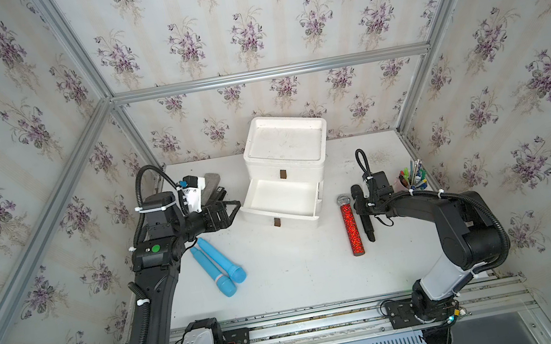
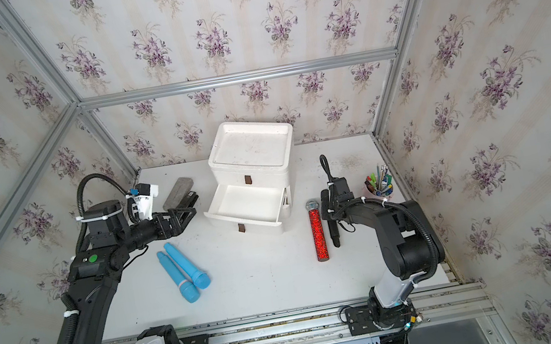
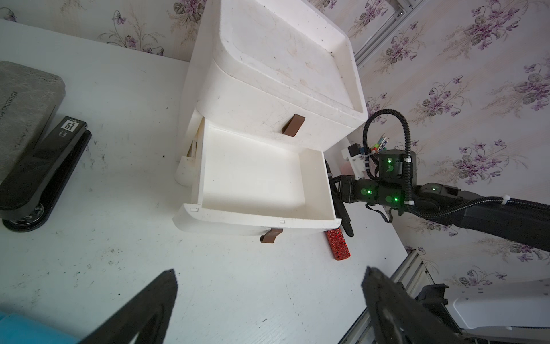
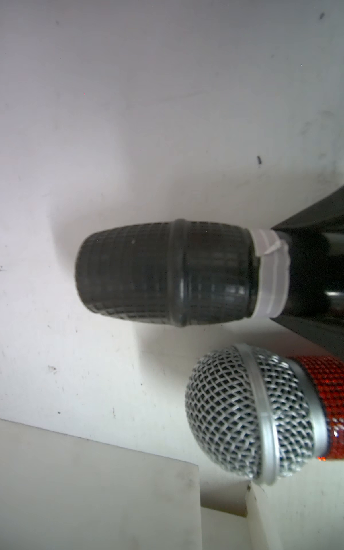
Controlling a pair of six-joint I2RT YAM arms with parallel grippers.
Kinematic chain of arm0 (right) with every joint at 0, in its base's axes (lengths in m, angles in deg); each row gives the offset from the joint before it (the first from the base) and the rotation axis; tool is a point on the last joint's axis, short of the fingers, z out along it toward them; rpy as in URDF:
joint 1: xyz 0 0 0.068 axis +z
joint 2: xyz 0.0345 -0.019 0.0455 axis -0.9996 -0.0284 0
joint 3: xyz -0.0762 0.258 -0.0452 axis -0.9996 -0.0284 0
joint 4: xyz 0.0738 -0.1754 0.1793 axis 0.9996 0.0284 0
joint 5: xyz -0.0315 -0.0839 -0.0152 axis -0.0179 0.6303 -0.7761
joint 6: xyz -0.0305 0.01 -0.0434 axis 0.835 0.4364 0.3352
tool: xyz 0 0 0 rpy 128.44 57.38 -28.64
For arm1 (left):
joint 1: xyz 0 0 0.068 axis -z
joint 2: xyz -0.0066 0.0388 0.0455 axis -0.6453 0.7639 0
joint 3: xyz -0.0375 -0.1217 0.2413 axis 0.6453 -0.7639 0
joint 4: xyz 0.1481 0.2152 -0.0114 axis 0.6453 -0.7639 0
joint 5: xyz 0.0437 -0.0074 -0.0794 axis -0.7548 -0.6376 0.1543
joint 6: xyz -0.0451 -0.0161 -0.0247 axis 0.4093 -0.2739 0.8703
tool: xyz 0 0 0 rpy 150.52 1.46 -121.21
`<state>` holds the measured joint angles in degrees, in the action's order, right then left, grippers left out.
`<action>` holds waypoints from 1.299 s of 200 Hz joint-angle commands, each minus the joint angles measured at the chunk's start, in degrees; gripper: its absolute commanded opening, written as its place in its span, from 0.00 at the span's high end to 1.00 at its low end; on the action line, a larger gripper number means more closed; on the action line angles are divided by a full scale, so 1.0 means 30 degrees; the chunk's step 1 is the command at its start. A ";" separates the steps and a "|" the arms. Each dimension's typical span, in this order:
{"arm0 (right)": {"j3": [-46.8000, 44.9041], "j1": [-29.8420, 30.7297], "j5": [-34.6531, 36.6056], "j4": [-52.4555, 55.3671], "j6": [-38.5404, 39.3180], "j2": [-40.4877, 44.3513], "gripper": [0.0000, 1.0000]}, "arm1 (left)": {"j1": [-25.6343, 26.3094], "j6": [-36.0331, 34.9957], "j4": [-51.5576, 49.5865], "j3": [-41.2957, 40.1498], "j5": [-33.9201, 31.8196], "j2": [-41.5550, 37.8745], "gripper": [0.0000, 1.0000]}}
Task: Take the microphone out of the drawer
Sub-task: Place the microphone at the center of the board.
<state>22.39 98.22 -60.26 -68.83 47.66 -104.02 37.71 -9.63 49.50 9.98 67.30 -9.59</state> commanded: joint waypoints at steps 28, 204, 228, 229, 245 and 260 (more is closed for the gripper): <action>0.0031 0.0020 -0.0132 0.0173 -0.0101 -0.0139 0.55 | 0.0014 -0.0056 0.0282 0.0092 0.0179 -0.0003 0.01; 0.5955 -0.0057 -0.1372 0.2338 0.1069 0.1349 0.10 | 0.0156 0.0120 0.0285 -0.0081 -0.0204 0.0082 0.01; 0.8194 -0.0335 -0.1673 0.2592 0.1071 0.0645 0.10 | 0.0550 0.0251 0.0282 -0.0226 -0.0569 0.0052 0.01; 0.8280 -0.0359 -0.1657 0.2607 0.1071 0.0622 0.10 | 0.0586 0.0258 0.0282 -0.0227 -0.0596 0.0052 0.01; 0.9875 -0.0659 -0.1574 0.3051 0.1154 -0.0006 0.10 | 0.1049 0.0376 0.0282 -0.0285 -0.1226 0.0009 0.01; 1.1205 -0.1061 -0.1948 0.3349 0.1130 -0.0602 0.10 | 0.1579 0.0599 0.0294 -0.0316 -0.1781 -0.0065 0.01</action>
<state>51.15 96.27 -64.81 -61.07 50.70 -103.78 40.90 -8.54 49.50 9.15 64.94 -9.46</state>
